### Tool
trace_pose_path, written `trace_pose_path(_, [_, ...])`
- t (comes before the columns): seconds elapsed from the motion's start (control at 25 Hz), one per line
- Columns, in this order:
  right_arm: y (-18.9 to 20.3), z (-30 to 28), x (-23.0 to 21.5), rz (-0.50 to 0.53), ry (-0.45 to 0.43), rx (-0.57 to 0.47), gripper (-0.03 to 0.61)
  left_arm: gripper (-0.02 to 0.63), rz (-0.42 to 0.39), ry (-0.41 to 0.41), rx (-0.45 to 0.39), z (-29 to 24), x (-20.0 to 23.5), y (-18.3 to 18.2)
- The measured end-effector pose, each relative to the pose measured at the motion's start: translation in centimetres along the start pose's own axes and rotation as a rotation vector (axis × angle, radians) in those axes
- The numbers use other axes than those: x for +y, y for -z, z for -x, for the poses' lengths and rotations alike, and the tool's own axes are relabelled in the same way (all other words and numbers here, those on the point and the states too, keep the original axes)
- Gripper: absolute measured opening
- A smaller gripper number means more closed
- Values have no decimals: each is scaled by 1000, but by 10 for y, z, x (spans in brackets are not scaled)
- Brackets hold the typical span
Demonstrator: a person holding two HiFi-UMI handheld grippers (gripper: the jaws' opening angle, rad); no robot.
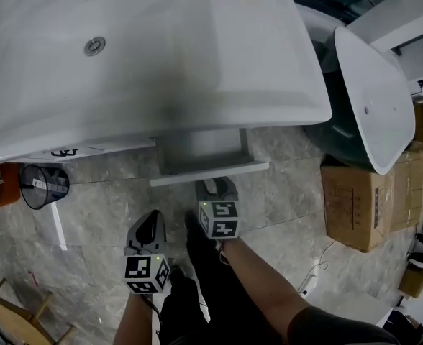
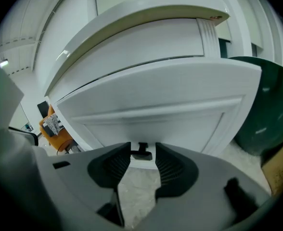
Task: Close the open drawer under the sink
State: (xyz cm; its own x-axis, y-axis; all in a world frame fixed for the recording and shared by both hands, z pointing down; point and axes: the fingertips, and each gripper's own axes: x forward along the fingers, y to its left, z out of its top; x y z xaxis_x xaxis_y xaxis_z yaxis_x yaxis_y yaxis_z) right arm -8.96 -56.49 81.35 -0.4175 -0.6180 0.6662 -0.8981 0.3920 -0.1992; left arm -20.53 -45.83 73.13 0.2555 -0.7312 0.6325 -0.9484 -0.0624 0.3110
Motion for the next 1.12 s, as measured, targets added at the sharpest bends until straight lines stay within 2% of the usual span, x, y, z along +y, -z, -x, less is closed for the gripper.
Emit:
trace_pose_path(0.24, [-6, -8, -3, -8, 32, -32, 170, 20, 18, -3, 5, -10, 5, -2])
trace_pose_path(0.72, [-65, -62, -14, -38, 14, -66, 170, 20, 2, -4, 10, -21, 9, -13])
trace_pose_path(1.12, [-88, -84, -19, -41, 14, -67, 170, 20, 14, -22, -7, -20, 11, -20])
